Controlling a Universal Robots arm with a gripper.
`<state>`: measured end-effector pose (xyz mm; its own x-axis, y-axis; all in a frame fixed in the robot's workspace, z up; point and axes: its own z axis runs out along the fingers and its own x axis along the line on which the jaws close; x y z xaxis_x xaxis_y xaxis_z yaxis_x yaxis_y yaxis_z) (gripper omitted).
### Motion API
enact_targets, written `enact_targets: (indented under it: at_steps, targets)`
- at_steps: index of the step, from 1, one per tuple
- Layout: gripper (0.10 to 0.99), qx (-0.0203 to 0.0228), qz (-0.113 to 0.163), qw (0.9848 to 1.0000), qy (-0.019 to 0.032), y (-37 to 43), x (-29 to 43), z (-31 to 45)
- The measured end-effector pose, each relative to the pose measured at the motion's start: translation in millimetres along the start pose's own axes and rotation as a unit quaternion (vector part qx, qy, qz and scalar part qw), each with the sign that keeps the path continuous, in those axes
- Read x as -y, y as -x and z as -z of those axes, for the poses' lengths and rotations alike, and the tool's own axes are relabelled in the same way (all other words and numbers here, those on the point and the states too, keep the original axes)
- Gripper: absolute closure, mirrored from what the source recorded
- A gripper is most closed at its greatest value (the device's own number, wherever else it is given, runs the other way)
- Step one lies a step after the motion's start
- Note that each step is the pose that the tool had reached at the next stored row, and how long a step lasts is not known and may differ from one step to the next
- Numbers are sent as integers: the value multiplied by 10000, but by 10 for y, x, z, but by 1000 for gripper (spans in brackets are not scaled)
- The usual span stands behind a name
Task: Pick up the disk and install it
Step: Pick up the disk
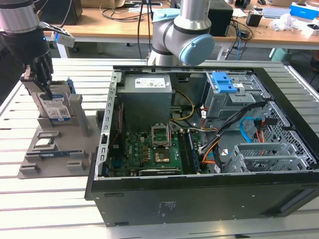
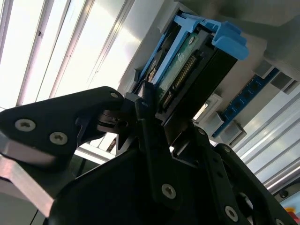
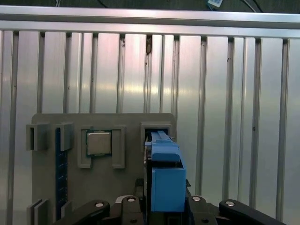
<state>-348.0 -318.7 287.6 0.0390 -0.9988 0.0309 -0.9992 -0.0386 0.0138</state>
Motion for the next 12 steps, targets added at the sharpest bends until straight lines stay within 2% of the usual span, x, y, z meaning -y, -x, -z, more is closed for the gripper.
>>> enact_targets:
  at_steps: [8, 12]
  targets:
    - [725, -7, 0, 10000, -7, 0, 0, 12]
    - [725, -11, 0, 10000, -7, 2, -1, 81]
